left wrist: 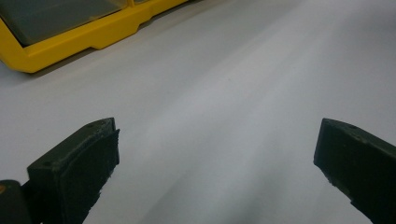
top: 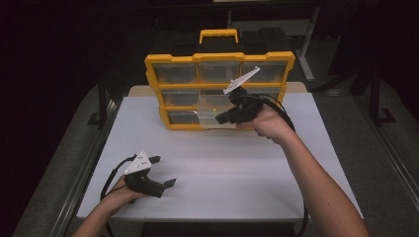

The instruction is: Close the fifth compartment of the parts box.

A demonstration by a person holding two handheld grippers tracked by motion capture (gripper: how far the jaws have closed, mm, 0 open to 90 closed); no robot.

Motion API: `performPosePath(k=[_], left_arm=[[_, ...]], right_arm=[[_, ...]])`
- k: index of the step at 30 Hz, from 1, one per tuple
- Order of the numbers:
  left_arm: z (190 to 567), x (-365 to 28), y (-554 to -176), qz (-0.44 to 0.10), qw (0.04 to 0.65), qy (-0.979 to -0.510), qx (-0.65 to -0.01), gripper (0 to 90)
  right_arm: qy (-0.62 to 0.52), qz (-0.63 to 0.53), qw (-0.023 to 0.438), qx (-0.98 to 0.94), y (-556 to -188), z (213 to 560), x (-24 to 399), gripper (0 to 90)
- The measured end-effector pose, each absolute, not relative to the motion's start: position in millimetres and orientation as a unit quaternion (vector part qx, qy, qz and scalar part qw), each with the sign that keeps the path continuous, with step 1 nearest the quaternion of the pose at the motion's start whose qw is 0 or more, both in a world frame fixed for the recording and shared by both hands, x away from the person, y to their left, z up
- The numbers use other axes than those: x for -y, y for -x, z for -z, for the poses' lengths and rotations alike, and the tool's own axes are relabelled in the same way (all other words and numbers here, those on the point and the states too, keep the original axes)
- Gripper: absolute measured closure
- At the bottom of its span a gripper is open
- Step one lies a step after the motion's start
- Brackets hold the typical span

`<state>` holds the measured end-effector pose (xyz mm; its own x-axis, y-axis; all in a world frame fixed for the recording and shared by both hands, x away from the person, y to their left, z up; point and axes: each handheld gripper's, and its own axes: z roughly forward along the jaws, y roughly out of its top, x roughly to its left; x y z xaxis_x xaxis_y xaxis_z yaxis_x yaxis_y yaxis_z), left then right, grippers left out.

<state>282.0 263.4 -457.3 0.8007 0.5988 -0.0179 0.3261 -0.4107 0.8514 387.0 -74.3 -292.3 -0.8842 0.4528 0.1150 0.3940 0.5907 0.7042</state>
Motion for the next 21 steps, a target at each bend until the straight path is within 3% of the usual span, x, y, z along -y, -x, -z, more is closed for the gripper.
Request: performPosePath(k=[21], left_arm=[[457.3,-263.1,-282.2,-0.146,0.466,-0.827,-0.280,0.0]], right_arm=[[-0.257,-0.394,0.049,-0.881,-406.5,289.3,74.2,88.8]])
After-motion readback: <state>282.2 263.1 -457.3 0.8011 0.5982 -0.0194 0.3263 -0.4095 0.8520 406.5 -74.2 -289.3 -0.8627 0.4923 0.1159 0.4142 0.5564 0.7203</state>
